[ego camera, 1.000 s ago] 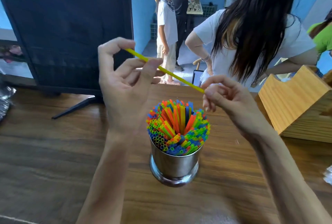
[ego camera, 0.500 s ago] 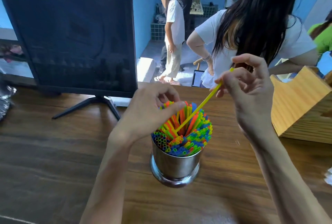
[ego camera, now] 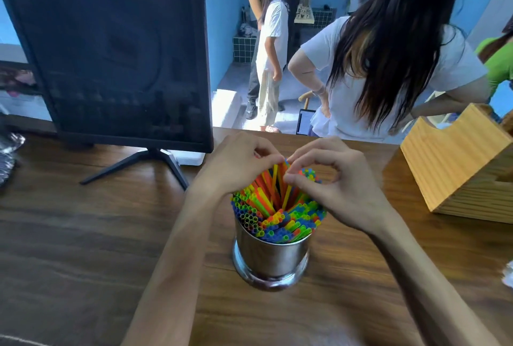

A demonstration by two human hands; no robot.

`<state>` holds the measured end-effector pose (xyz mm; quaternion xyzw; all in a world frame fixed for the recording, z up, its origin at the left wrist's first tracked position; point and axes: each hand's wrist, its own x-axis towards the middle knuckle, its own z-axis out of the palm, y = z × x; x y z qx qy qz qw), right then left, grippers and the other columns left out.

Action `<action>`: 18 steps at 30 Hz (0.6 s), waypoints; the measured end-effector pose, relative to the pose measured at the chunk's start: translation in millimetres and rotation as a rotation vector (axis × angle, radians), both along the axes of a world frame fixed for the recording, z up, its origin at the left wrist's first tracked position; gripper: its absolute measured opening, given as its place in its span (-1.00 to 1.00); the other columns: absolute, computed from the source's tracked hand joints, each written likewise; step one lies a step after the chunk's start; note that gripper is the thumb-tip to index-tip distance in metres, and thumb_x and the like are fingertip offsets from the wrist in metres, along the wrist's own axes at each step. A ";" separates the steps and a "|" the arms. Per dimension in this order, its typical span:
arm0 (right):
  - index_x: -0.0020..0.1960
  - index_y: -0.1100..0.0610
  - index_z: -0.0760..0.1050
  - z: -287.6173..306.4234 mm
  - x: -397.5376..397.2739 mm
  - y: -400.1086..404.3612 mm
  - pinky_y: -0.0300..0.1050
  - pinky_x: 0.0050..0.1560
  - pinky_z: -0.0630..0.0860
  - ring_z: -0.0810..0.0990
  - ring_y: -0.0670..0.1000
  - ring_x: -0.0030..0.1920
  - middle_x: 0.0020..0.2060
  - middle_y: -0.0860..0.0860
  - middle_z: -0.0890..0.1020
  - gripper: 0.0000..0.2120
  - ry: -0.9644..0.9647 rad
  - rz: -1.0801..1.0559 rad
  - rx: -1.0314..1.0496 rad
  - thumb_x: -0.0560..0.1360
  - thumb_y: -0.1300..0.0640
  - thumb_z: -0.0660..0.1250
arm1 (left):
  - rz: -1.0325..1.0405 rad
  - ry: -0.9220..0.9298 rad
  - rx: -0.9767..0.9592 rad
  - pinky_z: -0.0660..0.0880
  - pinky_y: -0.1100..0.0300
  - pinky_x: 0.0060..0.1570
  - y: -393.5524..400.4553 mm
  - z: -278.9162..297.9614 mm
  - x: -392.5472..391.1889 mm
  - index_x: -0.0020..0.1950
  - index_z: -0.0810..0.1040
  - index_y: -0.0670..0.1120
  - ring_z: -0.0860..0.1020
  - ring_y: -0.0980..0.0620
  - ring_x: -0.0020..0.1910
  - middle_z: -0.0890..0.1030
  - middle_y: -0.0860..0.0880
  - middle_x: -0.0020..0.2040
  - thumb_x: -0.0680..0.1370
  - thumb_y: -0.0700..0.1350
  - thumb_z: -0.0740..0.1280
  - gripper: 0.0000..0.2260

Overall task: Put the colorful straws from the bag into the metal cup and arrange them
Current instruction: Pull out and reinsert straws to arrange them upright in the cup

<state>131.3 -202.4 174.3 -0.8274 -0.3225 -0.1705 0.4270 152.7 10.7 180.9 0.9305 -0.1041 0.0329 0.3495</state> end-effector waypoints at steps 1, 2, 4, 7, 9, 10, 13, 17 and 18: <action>-0.14 0.04 0.72 -1.8 0.5 -0.9 -0.12 0.14 0.49 0.61 -0.06 0.09 -0.08 -0.14 0.69 -0.93 0.023 -0.001 0.001 0.43 0.08 0.59 | 0.000 -0.009 0.001 0.57 0.09 -0.04 0.1 1.0 0.0 -0.07 0.72 0.21 0.59 0.24 -0.10 0.66 0.25 -0.15 0.57 0.13 0.42 -0.91; -0.15 0.03 0.72 -2.7 0.9 -1.7 -0.13 0.15 0.49 0.61 -0.05 0.09 -0.07 -0.15 0.69 -0.94 0.054 0.001 0.027 0.44 0.06 0.57 | 0.005 -0.026 -0.007 0.54 0.15 -0.07 0.3 1.6 -0.6 -0.08 0.73 0.20 0.58 0.25 -0.12 0.66 0.26 -0.17 0.56 0.12 0.44 -0.92; -0.12 0.02 0.72 -2.6 2.4 -3.4 -0.22 0.11 0.48 0.62 -0.06 0.08 -0.05 -0.15 0.69 -0.88 0.121 -0.005 0.115 0.49 -0.01 0.49 | 0.026 -0.078 -0.051 0.48 0.21 -0.09 -0.4 2.6 -3.5 -0.10 0.73 0.18 0.57 0.27 -0.12 0.66 0.25 -0.17 0.54 0.11 0.46 -0.93; 0.04 -0.01 0.70 -0.7 9.0 -5.5 -0.25 0.07 0.47 0.61 -0.10 0.12 0.02 -0.14 0.68 -0.88 0.156 -0.038 0.217 0.60 0.01 0.39 | 0.074 -0.192 -0.215 0.46 0.23 -0.08 -4.6 12.3 -10.9 -0.08 0.68 0.19 0.56 0.29 -0.05 0.65 0.21 -0.08 0.59 0.06 0.42 -0.93; 0.20 -0.10 0.62 2.6 13.0 -4.0 -0.14 0.20 0.50 0.59 -0.13 0.20 0.12 -0.19 0.68 -0.83 0.208 -0.041 0.229 0.64 -0.01 0.33 | 0.080 -0.318 -0.387 0.52 0.20 0.02 -9.6 25.1 -17.8 -0.02 0.67 0.13 0.61 0.20 0.01 0.68 0.16 -0.02 0.62 -0.02 0.39 -0.92; 0.28 -0.14 0.56 4.5 14.5 -1.5 -0.07 0.28 0.49 0.58 -0.14 0.25 0.17 -0.20 0.66 -0.78 0.252 -0.003 0.206 0.64 -0.05 0.31 | 0.065 -0.399 -0.481 0.54 0.18 0.02 -12.6 32.8 -22.4 -0.01 0.66 0.09 0.63 0.16 -0.02 0.70 0.14 -0.03 0.63 -0.06 0.37 -0.91; 0.37 -0.09 0.50 8.5 17.0 8.8 -0.03 0.33 0.49 0.60 -0.13 0.27 0.14 -0.14 0.69 -0.71 0.317 0.160 0.088 0.67 -0.06 0.26 | 0.017 -0.632 -0.712 0.56 0.16 -0.12 -20.4 52.9 -34.9 0.02 0.59 0.04 0.65 0.11 -0.15 0.70 0.08 -0.13 0.67 -0.14 0.31 -0.89; 0.12 0.10 0.64 17.7 23.2 7.9 -0.19 0.10 0.54 0.65 -0.09 -0.09 -0.21 -0.06 0.70 -0.82 0.287 0.233 0.243 0.67 0.13 0.27 | 0.080 -0.817 -0.881 0.56 0.17 -0.20 -10.7 65.2 -41.4 0.06 0.51 -0.04 0.65 0.02 -0.20 0.71 0.03 -0.14 0.70 -0.14 0.25 -0.94; 0.06 0.09 0.64 20.5 24.9 3.4 -0.22 0.01 0.54 0.62 -0.09 -0.17 -0.26 -0.07 0.67 -0.85 0.300 0.225 0.337 0.64 0.14 0.29 | 0.107 -0.820 -0.899 0.56 0.16 -0.20 -6.5 64.4 -42.2 0.07 0.51 -0.05 0.65 0.01 -0.20 0.71 0.02 -0.13 0.70 -0.15 0.25 -0.94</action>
